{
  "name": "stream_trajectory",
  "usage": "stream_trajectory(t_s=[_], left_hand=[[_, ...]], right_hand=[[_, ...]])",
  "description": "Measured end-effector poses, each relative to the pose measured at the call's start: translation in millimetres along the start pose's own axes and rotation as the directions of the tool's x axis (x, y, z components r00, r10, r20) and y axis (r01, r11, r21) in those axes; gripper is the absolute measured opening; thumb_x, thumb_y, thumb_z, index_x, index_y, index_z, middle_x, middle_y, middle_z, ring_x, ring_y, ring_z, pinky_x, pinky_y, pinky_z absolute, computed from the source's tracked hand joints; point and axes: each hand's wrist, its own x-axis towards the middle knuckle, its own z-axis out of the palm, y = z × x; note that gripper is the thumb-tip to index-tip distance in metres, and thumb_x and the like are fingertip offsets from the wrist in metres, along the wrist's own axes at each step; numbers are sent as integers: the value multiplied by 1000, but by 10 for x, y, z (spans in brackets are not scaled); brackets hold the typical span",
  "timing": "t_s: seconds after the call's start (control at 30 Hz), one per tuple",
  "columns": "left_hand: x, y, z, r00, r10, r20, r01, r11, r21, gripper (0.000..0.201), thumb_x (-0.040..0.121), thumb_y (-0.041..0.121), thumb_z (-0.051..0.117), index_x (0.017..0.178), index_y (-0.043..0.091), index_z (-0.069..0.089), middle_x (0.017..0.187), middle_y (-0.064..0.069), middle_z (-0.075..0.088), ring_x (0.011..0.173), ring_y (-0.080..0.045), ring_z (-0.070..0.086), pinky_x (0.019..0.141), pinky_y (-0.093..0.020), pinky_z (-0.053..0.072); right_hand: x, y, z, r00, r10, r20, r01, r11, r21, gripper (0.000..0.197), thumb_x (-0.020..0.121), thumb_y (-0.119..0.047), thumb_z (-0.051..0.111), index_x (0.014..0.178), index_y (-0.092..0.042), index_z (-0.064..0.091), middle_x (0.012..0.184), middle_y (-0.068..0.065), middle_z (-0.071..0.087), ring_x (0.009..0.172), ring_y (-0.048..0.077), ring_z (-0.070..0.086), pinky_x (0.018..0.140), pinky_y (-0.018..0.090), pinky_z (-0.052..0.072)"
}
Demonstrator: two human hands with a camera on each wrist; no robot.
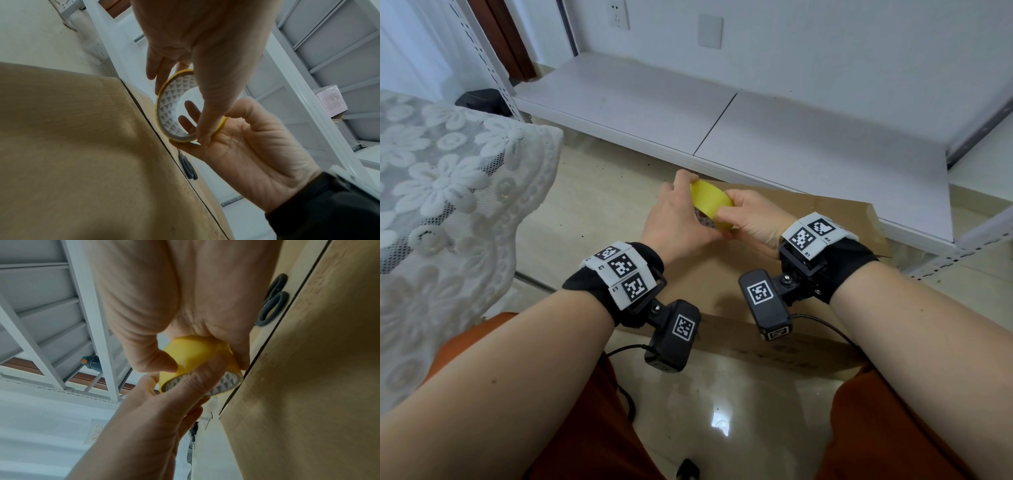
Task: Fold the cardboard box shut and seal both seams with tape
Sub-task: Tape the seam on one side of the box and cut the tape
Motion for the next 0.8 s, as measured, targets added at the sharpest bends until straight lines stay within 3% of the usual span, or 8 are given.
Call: stream_trajectory(t_s=[0.17, 0.27, 0.37, 0.63, 0.73, 0.8], left_hand=[[-3, -4, 5, 1000, -6, 0, 6, 1000, 5, 95, 56, 42, 86, 132, 19, 34, 118, -6, 47, 99, -25, 57, 85, -36, 48], [0, -5, 0, 1000, -3, -6, 3, 1000, 18, 95, 57, 44, 86, 132, 20, 35, 118, -6, 46, 100, -25, 56, 84, -32, 45], [5, -5, -3, 1000, -2, 0, 2, 1000, 17, 95, 56, 45, 87, 133, 20, 35, 118, -6, 46, 101, -25, 56, 85, -32, 45], [5, -20, 8, 1000, -4, -4, 4, 999, 33, 92, 57, 42, 87, 130, 21, 36, 119, -6, 47, 101, -26, 57, 86, -34, 46], [2, -16, -2, 1000, -10, -3, 11, 999, 39, 95, 56, 44, 88, 132, 22, 35, 119, -6, 46, 103, -25, 56, 85, -30, 42], [-3, -18, 5, 1000, -11, 4, 11, 999, 33, 95, 56, 44, 88, 132, 22, 35, 119, -5, 46, 104, -24, 56, 83, -28, 40]], right_hand=[[-16, -7, -3, 1000, -12, 15, 12, 999, -30, 26, 58, -11, 53, 83, -8, 55, 72, 11, 49, 62, 18, 46, 54, 29, 36], [-6, 7, -2, 1000, -5, -1, 5, 1000, -1, 24, 58, -10, 51, 82, -7, 54, 78, 14, 48, 68, 23, 44, 55, 30, 33], [-4, 5, 6, 1000, 16, -22, -15, 999, 33, 10, 62, -15, 53, 72, -13, 51, 83, 14, 45, 77, 25, 40, 59, 32, 30], [-21, -9, 26, 1000, 15, -19, -15, 1000, 11, 13, 61, -11, 49, 74, -8, 52, 84, 16, 46, 75, 25, 41, 55, 30, 31], [-20, -4, -6, 999, 37, -28, -34, 994, 102, 10, 74, -2, 45, 82, -4, 51, 84, 16, 42, 74, 24, 39, 54, 29, 30], [-30, -15, 4, 999, 49, -22, -46, 993, 111, 7, 78, -6, 48, 84, -4, 51, 85, 15, 42, 77, 25, 39, 56, 30, 31]])
